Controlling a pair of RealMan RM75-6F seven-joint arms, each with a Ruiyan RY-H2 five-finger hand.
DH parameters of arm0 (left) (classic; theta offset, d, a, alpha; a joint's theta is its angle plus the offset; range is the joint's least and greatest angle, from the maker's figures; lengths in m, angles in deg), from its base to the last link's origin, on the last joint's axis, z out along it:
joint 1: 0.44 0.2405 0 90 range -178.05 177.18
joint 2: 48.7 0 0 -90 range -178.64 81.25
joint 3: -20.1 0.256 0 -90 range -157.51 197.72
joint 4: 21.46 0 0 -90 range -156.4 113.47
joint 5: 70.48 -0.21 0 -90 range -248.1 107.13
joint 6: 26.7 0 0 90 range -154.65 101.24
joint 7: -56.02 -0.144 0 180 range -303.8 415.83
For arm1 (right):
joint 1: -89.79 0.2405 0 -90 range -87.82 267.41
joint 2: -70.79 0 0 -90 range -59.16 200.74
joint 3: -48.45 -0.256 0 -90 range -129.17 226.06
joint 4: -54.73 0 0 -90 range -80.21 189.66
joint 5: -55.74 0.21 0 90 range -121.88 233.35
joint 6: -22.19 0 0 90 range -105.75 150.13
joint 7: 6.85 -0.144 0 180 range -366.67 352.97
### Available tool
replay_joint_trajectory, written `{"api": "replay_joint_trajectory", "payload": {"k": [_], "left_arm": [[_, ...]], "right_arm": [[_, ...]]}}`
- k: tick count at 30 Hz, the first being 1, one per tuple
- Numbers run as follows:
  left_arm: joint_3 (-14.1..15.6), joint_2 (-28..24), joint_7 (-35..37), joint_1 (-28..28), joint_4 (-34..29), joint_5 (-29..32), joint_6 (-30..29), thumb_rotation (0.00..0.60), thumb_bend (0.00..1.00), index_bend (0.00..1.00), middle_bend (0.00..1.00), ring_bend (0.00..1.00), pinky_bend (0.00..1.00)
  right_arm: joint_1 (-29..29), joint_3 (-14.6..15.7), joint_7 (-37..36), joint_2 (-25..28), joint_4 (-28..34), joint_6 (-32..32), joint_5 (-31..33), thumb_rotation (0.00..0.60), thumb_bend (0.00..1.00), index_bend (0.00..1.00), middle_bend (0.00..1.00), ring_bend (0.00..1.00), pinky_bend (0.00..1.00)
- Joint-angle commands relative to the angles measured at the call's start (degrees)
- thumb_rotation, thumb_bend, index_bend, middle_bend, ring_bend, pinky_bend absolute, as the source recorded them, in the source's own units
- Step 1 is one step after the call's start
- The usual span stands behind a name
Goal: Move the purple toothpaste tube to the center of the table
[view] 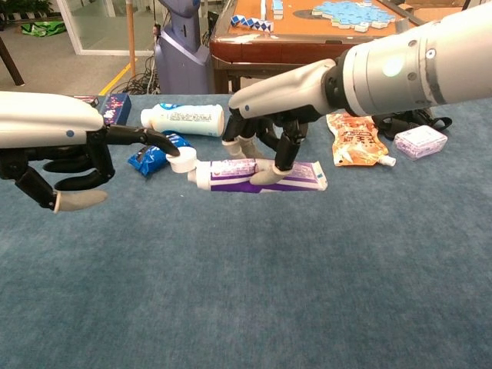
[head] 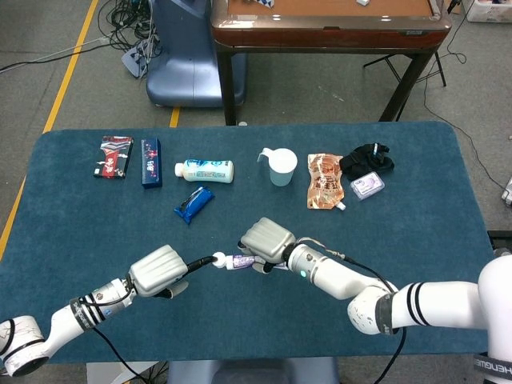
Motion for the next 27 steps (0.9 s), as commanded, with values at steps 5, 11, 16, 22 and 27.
{"api": "replay_joint_trajectory", "payload": {"k": [5, 11, 16, 22, 27], "left_arm": [[1.26, -0.15, -0.01, 0.22, 0.29, 0.08, -0.51, 0.600, 0.45, 0.08, 0.81, 0.83, 0.88], [1.31, 0.14, 0.12, 0.24, 0.21, 0.69, -1.06, 0.600, 0.45, 0.08, 0.80, 0.82, 0.87], [0.95, 0.11, -0.46, 0.77, -0.21, 2.02, -2.22, 0.600, 0.45, 0.06, 0.78, 0.79, 0.85], [0.62, -2.11, 1.66, 4.37, -1.21, 7.51, -5.72, 0.600, 0.44, 0.00, 0.57, 0.59, 0.76], [-0.54, -4.31, 10.63, 7.81, -2.16, 14.07, -8.75, 0.599, 0.28, 0.00, 0.35, 0.37, 0.58]], "right_arm": [[-1.24, -0.83, -2.59, 0.18, -0.39, -0.70, -1.93, 0.600, 0.76, 0.91, 0.81, 0.69, 0.40], [-1.90, -1.31, -4.03, -0.49, -0.88, -0.90, -3.40, 0.600, 0.76, 0.91, 0.81, 0.69, 0.40], [-2.78, -1.77, -5.49, -1.42, -1.51, -1.51, -4.81, 0.600, 0.76, 0.91, 0.81, 0.69, 0.40], [-5.27, -2.15, -8.75, -0.37, -1.38, -2.64, -7.00, 0.600, 0.76, 0.91, 0.81, 0.69, 0.43], [-8.11, -2.51, -12.86, -0.42, -1.09, -3.86, -10.55, 0.600, 0.76, 0.91, 0.81, 0.70, 0.45]]}}
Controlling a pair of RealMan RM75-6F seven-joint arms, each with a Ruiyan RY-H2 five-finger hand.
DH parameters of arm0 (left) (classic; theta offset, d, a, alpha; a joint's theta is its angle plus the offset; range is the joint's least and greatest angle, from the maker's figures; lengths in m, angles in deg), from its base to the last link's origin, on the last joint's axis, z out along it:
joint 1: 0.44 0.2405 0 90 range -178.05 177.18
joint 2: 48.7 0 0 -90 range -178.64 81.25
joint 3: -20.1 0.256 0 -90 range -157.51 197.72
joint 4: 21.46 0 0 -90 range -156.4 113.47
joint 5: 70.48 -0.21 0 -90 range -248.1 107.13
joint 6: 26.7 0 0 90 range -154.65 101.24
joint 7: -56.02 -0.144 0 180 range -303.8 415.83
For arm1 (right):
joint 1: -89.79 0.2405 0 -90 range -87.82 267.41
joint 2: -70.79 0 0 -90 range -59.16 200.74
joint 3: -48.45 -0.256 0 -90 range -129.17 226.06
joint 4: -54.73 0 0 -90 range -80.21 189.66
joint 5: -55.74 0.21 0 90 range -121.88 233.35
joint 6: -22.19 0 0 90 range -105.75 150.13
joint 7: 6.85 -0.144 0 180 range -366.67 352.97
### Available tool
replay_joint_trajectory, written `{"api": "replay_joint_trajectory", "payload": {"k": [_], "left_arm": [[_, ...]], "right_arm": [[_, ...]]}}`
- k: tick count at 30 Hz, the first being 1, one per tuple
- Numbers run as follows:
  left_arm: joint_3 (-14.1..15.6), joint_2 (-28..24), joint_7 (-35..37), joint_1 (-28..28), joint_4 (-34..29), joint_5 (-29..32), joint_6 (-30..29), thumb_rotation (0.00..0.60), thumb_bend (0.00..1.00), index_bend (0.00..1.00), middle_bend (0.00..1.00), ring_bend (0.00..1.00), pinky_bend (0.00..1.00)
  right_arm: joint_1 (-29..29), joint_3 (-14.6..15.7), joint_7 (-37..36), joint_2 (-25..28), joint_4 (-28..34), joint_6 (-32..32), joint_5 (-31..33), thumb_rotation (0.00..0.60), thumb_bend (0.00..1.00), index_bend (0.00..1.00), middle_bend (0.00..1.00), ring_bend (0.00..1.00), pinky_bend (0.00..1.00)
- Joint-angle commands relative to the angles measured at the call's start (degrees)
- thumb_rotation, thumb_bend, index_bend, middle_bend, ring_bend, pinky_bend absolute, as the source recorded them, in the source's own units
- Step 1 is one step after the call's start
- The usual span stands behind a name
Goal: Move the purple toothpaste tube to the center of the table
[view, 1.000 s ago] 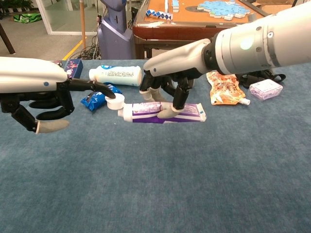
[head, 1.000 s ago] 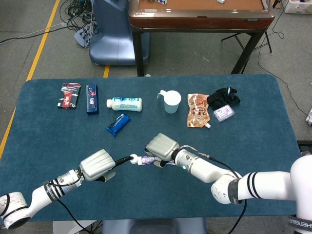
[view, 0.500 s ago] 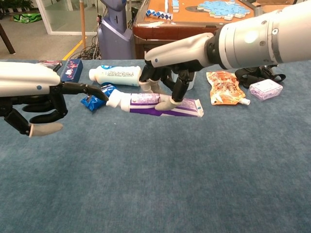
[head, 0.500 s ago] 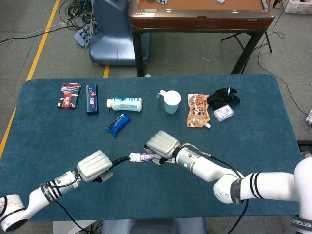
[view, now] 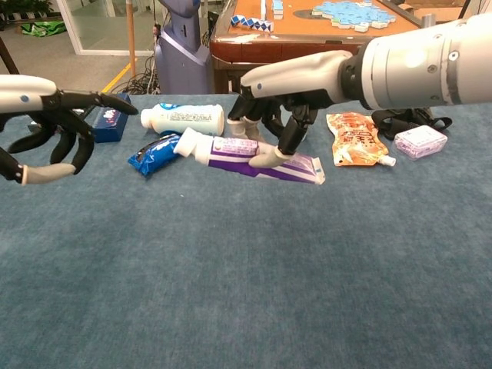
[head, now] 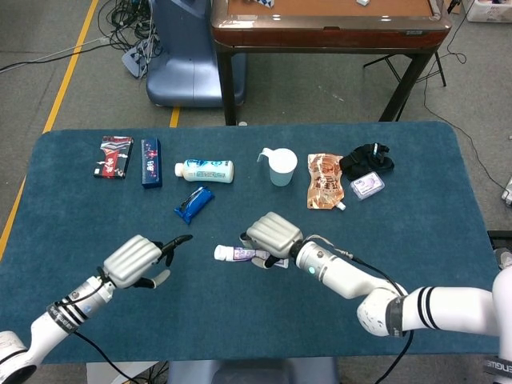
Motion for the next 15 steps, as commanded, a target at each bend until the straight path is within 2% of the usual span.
{"api": "replay_joint_trajectory", "payload": {"k": [1, 3, 5, 8, 9, 11, 15], "left_arm": [[-0.99, -2.48, 8.15, 3.06, -0.86, 5.48, -2.28, 0.579, 0.26, 0.00, 0.31, 0.33, 0.54], [-1.44, -3.55, 13.12, 3.97, -0.77, 7.15, -2.66, 0.456, 0.21, 0.00, 0.23, 0.24, 0.46], [-2.05, -4.19, 19.27, 5.00, -0.86, 8.81, -3.16, 0.275, 0.18, 0.00, 0.16, 0.18, 0.40], [-2.95, -4.90, 27.84, 5.99, -1.31, 10.09, -3.51, 0.083, 0.15, 0.00, 0.08, 0.09, 0.30], [-3.51, -4.79, 31.10, 6.58, -1.45, 10.39, -4.33, 0.041, 0.14, 0.00, 0.06, 0.08, 0.28], [-4.29, -4.15, 35.14, 7.62, -1.45, 10.35, -6.02, 0.003, 0.12, 0.00, 0.05, 0.06, 0.25], [-5.32, -2.52, 37.26, 8.75, -1.35, 10.10, -8.08, 0.000, 0.08, 0.00, 0.04, 0.04, 0.20]], "right_arm": [[-2.03, -0.24, -2.69, -0.17, 0.12, -0.97, -2.60, 0.600, 0.76, 0.91, 0.81, 0.70, 0.45], [-3.09, -0.28, -4.19, -0.51, 0.11, -1.49, -4.18, 0.600, 0.76, 0.91, 0.81, 0.70, 0.45], [-4.03, -0.30, -5.47, -1.06, 0.07, -2.03, -5.77, 0.600, 0.76, 0.91, 0.81, 0.70, 0.45], [-5.18, -0.46, -7.12, -2.20, -0.01, -2.94, -7.45, 0.600, 0.76, 0.91, 0.81, 0.70, 0.45], [-5.65, -0.55, -7.69, -2.85, -0.07, -3.46, -8.16, 0.600, 0.76, 0.91, 0.81, 0.70, 0.45], [-6.36, -0.65, -8.43, -4.16, -0.18, -4.30, -9.21, 0.600, 0.76, 0.91, 0.81, 0.70, 0.45], [-7.55, -0.98, -8.83, -6.89, -0.29, -6.40, -10.73, 0.600, 0.76, 0.91, 0.81, 0.70, 0.45]]}}
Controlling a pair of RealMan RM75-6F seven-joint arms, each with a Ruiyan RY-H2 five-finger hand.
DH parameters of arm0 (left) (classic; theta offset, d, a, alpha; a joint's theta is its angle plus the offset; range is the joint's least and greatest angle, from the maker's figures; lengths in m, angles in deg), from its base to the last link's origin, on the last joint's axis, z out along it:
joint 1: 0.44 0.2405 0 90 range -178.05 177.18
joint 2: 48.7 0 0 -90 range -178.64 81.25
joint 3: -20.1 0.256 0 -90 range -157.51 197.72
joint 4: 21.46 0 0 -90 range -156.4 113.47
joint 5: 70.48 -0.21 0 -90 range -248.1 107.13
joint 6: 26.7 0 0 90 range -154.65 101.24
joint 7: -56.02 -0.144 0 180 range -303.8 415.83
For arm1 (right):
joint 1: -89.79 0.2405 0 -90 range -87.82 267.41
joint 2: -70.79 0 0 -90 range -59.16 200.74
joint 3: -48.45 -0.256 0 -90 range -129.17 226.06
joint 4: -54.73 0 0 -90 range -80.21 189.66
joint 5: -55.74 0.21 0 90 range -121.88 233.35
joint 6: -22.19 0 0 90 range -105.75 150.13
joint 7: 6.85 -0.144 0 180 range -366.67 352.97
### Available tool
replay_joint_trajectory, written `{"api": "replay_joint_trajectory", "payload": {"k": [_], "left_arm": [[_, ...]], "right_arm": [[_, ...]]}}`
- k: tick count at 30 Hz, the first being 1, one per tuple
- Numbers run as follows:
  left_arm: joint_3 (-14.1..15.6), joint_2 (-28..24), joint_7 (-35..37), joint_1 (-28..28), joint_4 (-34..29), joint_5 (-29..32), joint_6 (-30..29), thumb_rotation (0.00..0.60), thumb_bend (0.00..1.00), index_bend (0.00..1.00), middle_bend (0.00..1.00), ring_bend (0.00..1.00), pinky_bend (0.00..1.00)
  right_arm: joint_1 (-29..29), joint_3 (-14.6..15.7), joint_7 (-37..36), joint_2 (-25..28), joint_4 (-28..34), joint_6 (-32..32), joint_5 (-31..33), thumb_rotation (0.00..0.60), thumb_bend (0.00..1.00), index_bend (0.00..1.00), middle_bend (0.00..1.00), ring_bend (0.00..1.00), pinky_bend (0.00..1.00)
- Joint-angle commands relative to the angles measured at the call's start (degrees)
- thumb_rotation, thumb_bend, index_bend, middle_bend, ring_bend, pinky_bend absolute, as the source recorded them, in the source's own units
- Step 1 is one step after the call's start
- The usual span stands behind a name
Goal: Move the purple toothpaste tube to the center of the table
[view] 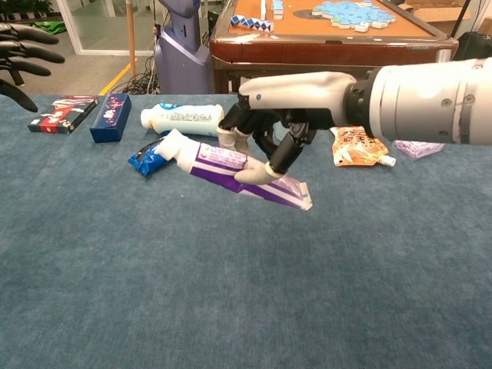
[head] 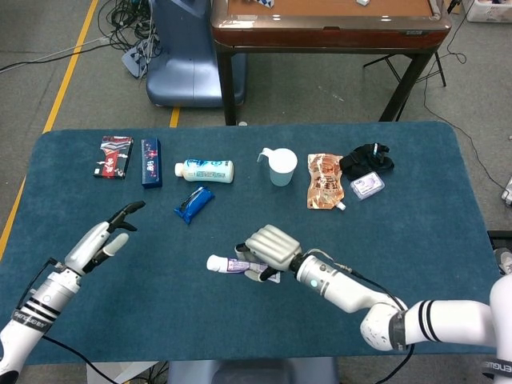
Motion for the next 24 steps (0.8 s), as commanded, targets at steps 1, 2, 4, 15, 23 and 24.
{"api": "replay_joint_trajectory", "payload": {"k": [1, 2, 4, 15, 23, 24], "left_arm": [[-1.79, 1.34, 3.27, 2.07, -0.44, 0.75, -2.80, 0.000, 0.07, 0.00, 0.04, 0.03, 0.19], [-2.00, 1.71, 3.16, 2.21, -0.83, 0.77, -2.99, 0.000, 0.07, 0.00, 0.04, 0.03, 0.18], [-2.34, 2.33, 2.50, 2.30, -1.36, 0.71, -3.22, 0.000, 0.07, 0.00, 0.03, 0.03, 0.16], [-4.85, 9.65, -6.50, 2.00, -0.81, 0.79, -5.40, 0.000, 0.02, 0.00, 0.02, 0.02, 0.09], [-6.91, 16.61, -12.17, 1.65, 2.92, 0.44, -8.40, 0.000, 0.01, 0.00, 0.02, 0.00, 0.08], [-7.01, 17.14, -12.38, 1.61, 3.17, 0.36, -8.55, 0.000, 0.01, 0.00, 0.02, 0.00, 0.08]], "right_arm": [[-1.32, -0.36, 0.05, -2.56, -0.21, -2.58, -1.47, 0.600, 0.76, 0.91, 0.81, 0.70, 0.45], [-1.82, -0.40, 0.50, -3.75, -0.33, -3.78, -1.90, 0.600, 0.76, 0.91, 0.81, 0.70, 0.45], [-2.51, -0.60, 1.08, -5.51, -0.45, -5.42, -2.12, 0.600, 0.76, 0.91, 0.81, 0.70, 0.45], [-4.22, -2.86, 5.65, -16.37, -3.74, -11.23, -1.53, 0.600, 0.78, 0.93, 0.82, 0.70, 0.46], [-3.60, -6.17, 5.31, -23.36, -7.48, -11.19, 1.51, 0.600, 0.78, 0.93, 0.82, 0.70, 0.46], [-3.49, -6.49, 5.23, -24.05, -8.15, -11.23, 1.51, 0.600, 0.78, 0.93, 0.82, 0.70, 0.46]]}}
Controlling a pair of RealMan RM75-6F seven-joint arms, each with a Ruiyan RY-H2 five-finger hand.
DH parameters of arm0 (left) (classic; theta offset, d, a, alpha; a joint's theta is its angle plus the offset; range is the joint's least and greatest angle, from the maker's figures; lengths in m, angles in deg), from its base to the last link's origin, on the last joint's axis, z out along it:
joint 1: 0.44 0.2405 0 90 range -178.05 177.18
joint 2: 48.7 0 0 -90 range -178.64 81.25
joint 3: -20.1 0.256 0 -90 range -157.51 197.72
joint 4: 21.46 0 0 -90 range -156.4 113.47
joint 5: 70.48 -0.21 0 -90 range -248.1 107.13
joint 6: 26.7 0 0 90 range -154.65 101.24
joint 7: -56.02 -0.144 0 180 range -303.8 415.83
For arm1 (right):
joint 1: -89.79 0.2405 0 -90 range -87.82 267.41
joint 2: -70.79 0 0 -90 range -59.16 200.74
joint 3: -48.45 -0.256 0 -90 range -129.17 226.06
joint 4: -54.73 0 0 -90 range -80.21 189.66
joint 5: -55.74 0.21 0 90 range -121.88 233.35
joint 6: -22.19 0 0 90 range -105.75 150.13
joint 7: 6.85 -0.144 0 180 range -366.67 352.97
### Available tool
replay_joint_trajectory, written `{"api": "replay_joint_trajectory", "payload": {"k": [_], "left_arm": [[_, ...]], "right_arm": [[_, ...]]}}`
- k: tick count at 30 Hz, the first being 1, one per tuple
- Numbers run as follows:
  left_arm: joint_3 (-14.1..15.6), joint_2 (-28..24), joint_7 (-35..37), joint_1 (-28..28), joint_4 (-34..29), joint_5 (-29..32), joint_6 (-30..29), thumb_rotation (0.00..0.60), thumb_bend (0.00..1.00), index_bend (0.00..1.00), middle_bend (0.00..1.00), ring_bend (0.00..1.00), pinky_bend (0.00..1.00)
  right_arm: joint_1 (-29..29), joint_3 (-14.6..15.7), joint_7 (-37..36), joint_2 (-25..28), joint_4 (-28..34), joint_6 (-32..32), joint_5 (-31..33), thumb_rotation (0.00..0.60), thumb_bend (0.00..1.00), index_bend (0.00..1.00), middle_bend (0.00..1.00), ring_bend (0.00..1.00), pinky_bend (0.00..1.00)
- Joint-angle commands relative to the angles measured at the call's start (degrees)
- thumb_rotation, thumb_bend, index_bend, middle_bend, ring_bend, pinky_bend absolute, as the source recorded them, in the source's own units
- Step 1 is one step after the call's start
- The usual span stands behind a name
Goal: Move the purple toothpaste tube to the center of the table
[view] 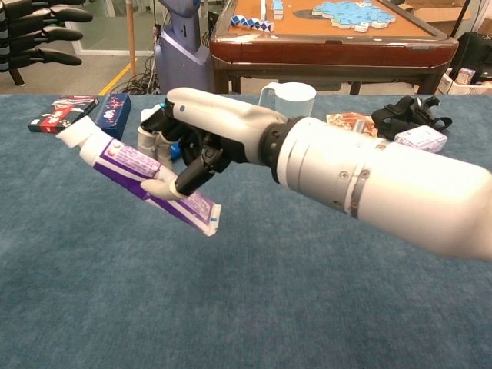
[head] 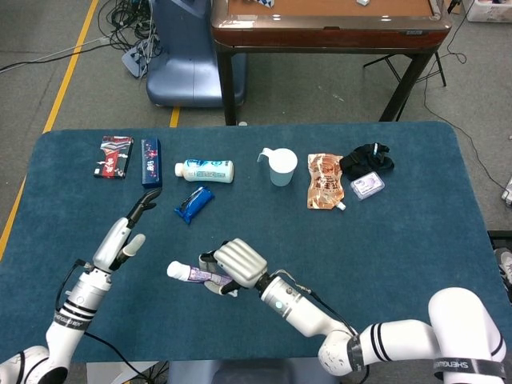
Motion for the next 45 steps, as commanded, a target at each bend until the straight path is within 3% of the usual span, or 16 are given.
{"api": "replay_joint_trajectory", "payload": {"k": [1, 17, 31, 45], "left_arm": [[-0.70, 2.12, -1.28, -0.25, 1.40, -0.48, -0.95, 0.000, 0.00, 0.00, 0.02, 0.00, 0.08], [-0.29, 8.35, -2.02, -1.62, 5.37, -3.95, -1.18, 0.000, 0.00, 0.00, 0.00, 0.00, 0.06], [-0.83, 12.36, -2.05, -1.98, 8.32, -4.90, -3.15, 0.000, 0.00, 0.00, 0.00, 0.00, 0.05], [-0.63, 15.31, 1.38, -2.20, 11.27, -6.00, -4.50, 0.000, 0.00, 0.00, 0.00, 0.00, 0.03]], "right_arm": [[0.45, -1.47, -0.61, -2.74, -2.51, 0.04, 0.78, 0.600, 0.78, 0.93, 0.82, 0.70, 0.46], [3.17, -6.14, -0.30, -8.45, -7.50, 3.22, 3.80, 0.600, 0.78, 0.93, 0.82, 0.70, 0.46], [3.49, -7.73, -1.16, -10.13, -8.63, 3.55, 5.03, 0.600, 0.78, 0.93, 0.82, 0.70, 0.46], [3.27, -9.05, -7.10, -10.66, -10.23, 6.34, 5.63, 0.600, 0.78, 0.93, 0.82, 0.70, 0.46]]}}
